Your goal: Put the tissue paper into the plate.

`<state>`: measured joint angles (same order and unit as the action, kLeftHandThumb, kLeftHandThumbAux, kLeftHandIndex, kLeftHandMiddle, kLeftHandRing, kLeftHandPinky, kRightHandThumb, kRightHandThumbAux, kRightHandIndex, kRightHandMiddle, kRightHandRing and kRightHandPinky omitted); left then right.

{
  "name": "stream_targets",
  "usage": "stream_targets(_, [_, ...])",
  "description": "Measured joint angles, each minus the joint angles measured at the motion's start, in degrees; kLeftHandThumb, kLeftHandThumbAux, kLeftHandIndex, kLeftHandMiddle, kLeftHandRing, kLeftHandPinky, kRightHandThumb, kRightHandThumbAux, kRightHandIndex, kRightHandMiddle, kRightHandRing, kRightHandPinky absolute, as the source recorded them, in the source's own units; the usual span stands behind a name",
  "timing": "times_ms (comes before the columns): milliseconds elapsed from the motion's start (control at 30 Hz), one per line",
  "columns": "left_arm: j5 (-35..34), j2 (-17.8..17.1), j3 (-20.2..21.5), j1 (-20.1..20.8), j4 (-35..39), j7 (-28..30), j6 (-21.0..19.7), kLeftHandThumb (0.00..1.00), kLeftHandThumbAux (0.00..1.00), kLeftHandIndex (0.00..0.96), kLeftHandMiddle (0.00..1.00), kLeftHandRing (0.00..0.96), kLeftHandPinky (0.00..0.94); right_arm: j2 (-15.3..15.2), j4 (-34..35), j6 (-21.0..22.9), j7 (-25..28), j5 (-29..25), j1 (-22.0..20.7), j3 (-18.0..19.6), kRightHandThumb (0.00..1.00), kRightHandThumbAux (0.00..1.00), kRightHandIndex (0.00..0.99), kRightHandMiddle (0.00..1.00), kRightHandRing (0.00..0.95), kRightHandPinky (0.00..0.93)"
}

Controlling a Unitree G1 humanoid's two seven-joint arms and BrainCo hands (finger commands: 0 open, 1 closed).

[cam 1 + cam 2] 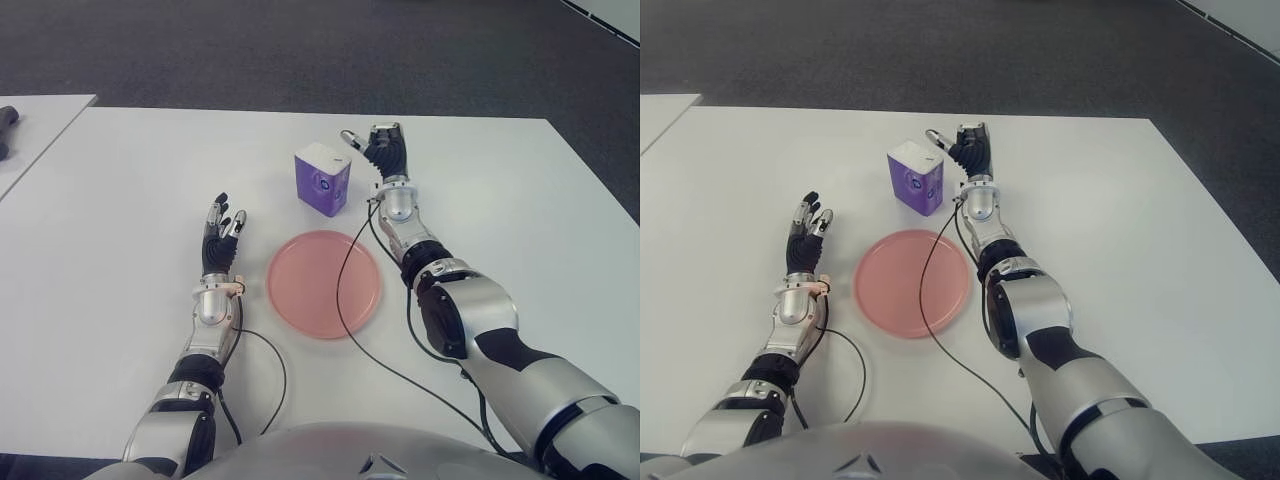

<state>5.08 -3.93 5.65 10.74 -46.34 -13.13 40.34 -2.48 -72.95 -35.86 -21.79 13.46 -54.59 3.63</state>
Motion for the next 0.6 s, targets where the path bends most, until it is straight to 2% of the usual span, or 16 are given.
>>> stream_targets(367, [-0.03,-0.06,0.01,1.11,-1.65,0.00,1.17,0.000,0.375,0.000,0.000,0.000,0.000,-1.64,1.54,-4.96,-1.10,-0.02,0.95,-0.32,0.961,0.684,0.851,0.894,0.884,0.894])
stream_targets(600, [-0.07,-0.06,0.02,1.33,-1.96,0.00,1.08,0.000,0.376,0.000,0.000,0.000,0.000,-2.38,1.82,-5.23,-1.25,0.24,2.48,-0.88,0.961,0.684,0.840,0.887,0.882,0.888])
